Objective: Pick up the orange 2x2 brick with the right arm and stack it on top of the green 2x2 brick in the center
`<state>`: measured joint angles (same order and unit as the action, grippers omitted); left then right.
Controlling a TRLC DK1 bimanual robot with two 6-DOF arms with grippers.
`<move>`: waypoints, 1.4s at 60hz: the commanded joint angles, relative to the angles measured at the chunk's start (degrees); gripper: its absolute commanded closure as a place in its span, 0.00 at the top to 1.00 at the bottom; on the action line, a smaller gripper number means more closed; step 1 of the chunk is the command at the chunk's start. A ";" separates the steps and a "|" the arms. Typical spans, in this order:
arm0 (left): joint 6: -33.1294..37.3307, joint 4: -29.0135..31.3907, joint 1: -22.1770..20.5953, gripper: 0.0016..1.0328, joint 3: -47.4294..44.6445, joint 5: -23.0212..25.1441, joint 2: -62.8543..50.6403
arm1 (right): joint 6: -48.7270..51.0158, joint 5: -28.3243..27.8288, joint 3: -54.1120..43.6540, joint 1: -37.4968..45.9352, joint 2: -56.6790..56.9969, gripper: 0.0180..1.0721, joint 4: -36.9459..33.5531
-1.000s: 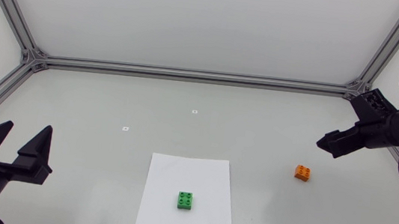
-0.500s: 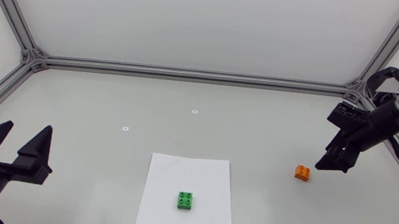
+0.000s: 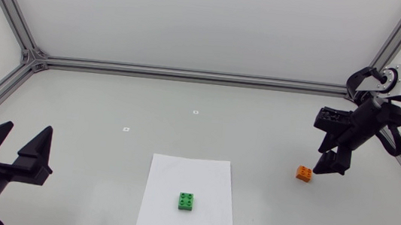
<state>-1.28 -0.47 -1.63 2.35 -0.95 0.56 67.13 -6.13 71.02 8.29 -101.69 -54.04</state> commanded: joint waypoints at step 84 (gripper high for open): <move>0.31 0.65 -0.04 0.96 -2.35 0.16 0.23 | 6.34 1.56 -5.63 -2.41 -8.09 0.73 9.48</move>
<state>-1.28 -0.47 -1.63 2.35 -0.95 0.56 72.01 -4.64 66.61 6.41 -108.68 -44.73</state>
